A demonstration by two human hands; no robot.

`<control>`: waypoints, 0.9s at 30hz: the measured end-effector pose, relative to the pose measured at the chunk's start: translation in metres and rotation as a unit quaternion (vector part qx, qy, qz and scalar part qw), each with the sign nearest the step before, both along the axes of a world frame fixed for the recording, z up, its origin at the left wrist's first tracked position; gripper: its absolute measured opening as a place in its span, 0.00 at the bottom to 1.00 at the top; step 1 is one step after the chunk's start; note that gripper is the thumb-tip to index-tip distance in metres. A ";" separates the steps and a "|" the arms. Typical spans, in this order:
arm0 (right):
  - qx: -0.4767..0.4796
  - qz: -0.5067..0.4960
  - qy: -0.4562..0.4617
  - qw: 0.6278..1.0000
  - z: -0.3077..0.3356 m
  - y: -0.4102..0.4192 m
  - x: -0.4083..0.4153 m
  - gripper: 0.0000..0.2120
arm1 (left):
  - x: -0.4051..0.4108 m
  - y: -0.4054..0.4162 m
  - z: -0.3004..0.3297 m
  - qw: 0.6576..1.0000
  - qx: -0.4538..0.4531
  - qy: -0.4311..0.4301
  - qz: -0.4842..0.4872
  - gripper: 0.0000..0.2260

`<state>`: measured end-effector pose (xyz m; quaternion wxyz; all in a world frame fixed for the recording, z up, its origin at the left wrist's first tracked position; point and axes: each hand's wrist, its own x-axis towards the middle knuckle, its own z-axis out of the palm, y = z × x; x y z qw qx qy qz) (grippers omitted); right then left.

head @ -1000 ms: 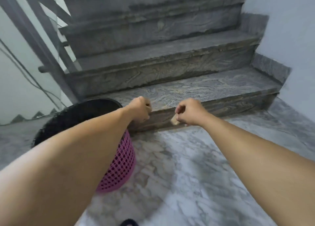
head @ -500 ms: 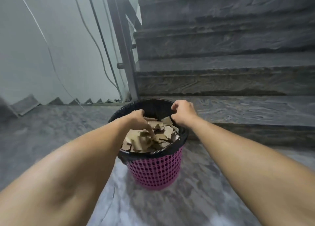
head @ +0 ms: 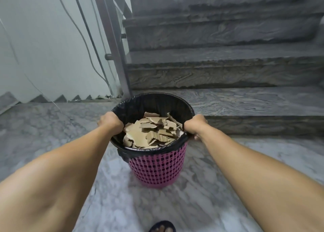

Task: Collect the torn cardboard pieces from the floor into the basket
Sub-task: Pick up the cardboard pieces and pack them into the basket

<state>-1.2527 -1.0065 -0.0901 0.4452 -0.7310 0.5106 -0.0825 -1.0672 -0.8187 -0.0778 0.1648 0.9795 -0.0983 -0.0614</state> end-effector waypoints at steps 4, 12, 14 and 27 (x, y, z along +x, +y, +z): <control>0.043 -0.086 -0.050 0.994 -0.002 -0.038 -0.053 0.04 | -0.034 -0.047 0.015 0.998 -0.020 -0.008 -0.058 0.02; 0.047 -0.233 -0.096 0.967 0.005 -0.132 -0.207 0.12 | -0.130 -0.172 0.028 0.970 -0.116 0.040 -0.208 0.10; 0.038 -0.267 -0.103 0.958 0.012 -0.146 -0.243 0.12 | -0.159 -0.203 0.027 0.961 -0.141 0.046 -0.232 0.13; -0.013 -0.431 -0.126 0.893 0.004 -0.233 -0.457 0.16 | -0.343 -0.368 0.001 0.901 -0.250 0.118 -0.333 0.16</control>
